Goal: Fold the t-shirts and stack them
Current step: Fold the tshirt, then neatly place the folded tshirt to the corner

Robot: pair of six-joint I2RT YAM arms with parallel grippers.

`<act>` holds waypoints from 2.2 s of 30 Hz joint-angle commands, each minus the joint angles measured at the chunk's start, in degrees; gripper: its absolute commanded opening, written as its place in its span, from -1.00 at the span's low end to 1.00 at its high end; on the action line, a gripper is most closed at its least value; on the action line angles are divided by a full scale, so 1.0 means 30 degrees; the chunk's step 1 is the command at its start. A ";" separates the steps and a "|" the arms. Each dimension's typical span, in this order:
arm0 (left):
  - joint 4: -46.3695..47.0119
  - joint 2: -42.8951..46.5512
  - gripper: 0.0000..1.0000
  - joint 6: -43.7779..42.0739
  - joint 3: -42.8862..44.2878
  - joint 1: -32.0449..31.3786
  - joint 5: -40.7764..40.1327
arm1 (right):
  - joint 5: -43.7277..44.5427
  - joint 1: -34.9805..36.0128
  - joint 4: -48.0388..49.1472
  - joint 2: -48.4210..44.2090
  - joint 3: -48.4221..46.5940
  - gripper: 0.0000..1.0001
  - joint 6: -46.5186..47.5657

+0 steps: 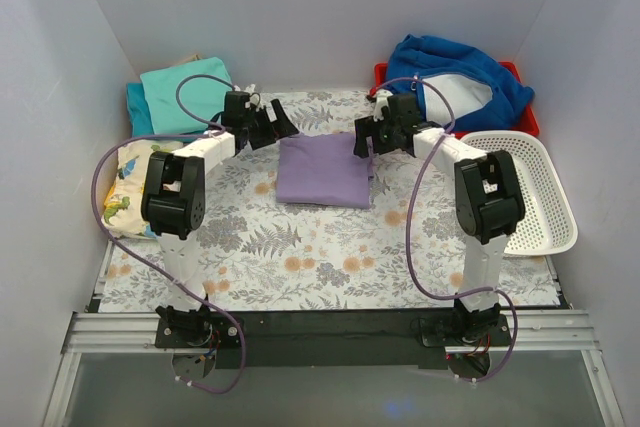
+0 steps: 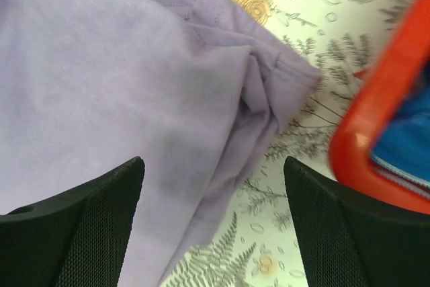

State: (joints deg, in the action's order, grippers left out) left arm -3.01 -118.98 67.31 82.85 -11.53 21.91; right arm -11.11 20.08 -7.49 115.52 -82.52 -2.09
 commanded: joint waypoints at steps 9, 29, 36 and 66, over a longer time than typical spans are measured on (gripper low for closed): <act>0.0532 0.4005 0.77 0.0414 -0.2415 0.0181 -0.0506 | -0.3029 -0.0335 0.0999 -0.2503 0.2573 0.79 -0.1413; 0.2174 0.1779 0.79 0.1499 -0.5261 0.0181 0.0665 | -0.6899 -0.0305 0.3813 0.0279 0.3835 0.76 -0.3346; 0.2524 0.2945 0.79 0.2055 -0.7219 -0.0052 0.0490 | -0.9416 -0.0276 0.4867 0.0252 0.5472 0.09 -0.4136; -0.1665 1.1861 0.96 0.2643 -1.3116 -0.2837 -0.8272 | -0.3943 -0.0188 0.2819 -0.9298 1.0632 0.66 -0.1853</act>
State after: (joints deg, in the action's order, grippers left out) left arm -4.49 -82.98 77.32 41.06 -20.34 2.90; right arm -28.05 19.57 2.79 90.00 -49.28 -9.15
